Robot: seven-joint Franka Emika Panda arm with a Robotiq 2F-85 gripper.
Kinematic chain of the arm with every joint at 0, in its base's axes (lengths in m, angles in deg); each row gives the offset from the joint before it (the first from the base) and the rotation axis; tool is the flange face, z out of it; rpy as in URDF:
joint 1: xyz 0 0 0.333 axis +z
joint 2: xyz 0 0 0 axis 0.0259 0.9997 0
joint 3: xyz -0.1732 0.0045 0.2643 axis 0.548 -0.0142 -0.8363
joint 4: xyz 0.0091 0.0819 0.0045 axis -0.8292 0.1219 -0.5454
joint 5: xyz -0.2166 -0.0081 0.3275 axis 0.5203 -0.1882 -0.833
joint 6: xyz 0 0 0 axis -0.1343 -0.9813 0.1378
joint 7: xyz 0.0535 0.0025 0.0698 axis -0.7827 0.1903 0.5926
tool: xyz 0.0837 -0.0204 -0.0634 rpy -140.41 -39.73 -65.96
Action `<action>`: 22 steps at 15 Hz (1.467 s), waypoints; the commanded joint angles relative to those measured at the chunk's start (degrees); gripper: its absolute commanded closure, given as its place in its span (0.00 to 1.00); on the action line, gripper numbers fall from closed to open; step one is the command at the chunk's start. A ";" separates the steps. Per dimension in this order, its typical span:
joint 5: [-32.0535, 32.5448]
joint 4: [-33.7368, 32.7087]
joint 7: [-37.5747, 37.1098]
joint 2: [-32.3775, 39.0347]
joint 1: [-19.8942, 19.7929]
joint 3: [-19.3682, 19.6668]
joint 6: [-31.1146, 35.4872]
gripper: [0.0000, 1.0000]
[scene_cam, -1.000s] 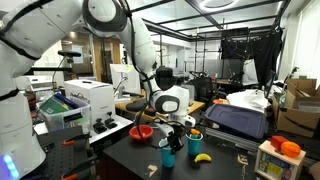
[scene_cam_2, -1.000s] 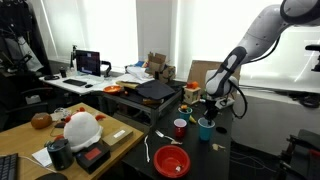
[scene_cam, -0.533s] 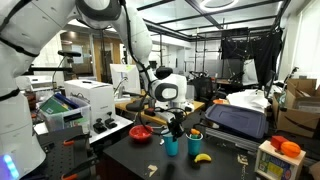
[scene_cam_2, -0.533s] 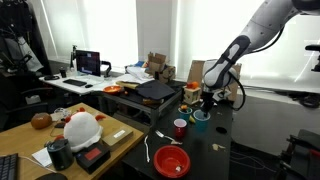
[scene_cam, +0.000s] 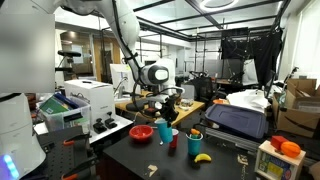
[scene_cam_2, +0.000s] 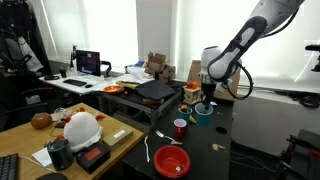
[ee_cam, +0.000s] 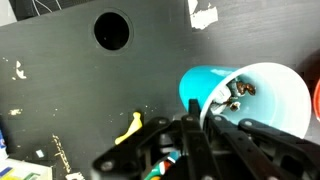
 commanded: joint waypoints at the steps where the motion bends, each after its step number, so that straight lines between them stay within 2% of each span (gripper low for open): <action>1: 5.03 3.30 -3.32 -5.40 4.66 0.79 -4.57 0.99; 5: 9.59 1.91 -6.65 -5.89 8.63 -0.13 -10.23 0.99; 9: 11.06 0.03 -8.29 -4.99 11.04 -1.93 -14.63 0.99; 15: 9.02 -3.04 -7.05 -3.35 11.16 -6.20 -13.41 0.99; 22: 10.96 -6.21 -8.54 0.54 13.67 -6.71 -9.77 0.99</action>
